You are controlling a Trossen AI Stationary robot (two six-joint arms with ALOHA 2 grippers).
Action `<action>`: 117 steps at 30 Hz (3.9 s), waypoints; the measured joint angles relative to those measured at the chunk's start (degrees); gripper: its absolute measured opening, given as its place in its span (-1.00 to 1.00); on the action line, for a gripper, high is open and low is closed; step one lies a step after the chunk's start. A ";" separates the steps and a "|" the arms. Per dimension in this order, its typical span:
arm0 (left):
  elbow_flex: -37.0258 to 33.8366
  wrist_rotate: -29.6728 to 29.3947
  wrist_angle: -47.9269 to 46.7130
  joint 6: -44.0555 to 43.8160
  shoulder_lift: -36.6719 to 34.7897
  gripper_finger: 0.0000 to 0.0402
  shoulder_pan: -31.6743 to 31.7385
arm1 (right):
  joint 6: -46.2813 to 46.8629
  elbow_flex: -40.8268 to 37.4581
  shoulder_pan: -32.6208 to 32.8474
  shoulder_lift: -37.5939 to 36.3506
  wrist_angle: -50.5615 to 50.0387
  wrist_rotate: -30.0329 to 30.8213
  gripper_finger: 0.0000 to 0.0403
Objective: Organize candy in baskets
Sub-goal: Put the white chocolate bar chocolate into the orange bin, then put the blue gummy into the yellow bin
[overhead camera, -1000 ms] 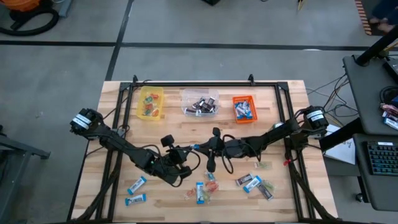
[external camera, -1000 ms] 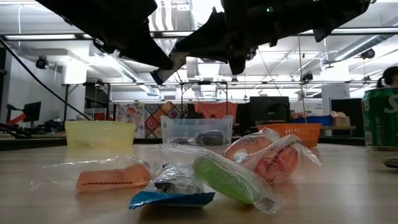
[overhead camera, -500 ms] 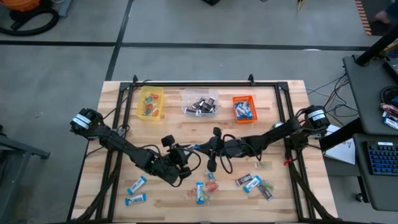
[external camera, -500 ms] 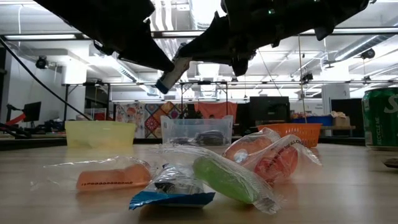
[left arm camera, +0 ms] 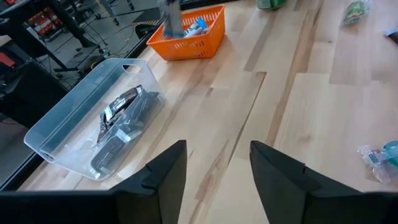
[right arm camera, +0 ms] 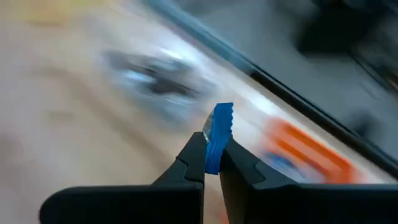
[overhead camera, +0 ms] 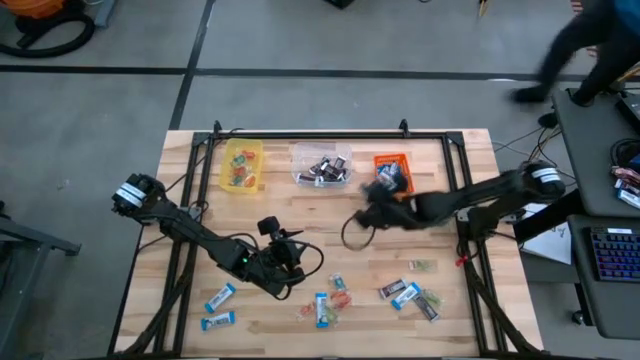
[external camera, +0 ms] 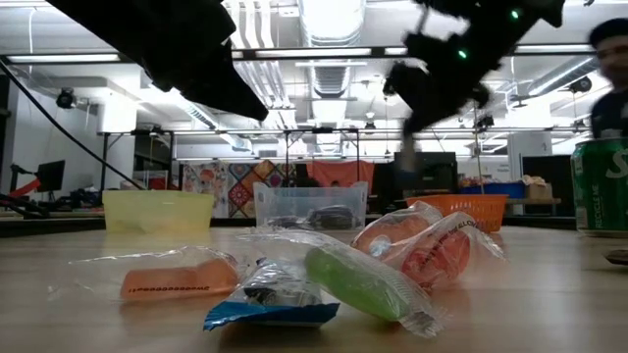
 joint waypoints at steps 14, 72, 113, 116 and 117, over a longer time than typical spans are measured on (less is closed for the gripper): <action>0.00 -0.35 0.48 -0.02 0.00 -0.22 0.39 | 11.79 -1.51 -15.15 -2.64 -16.64 -2.63 -0.52; 0.00 13.75 1.09 -0.28 0.00 -0.22 0.33 | -10.31 -1.16 23.42 20.81 30.77 -36.73 0.00; -0.02 21.07 6.45 2.54 0.33 -0.22 -0.90 | -24.35 -1.32 18.74 13.37 34.52 -28.02 -0.96; -0.07 21.09 8.21 3.46 0.33 -0.22 -1.91 | -27.12 -1.38 18.74 13.86 38.12 -27.91 -0.96; -0.09 21.11 8.57 3.63 0.33 -0.22 -2.31 | -27.33 -1.38 18.74 13.88 38.03 -28.17 -0.96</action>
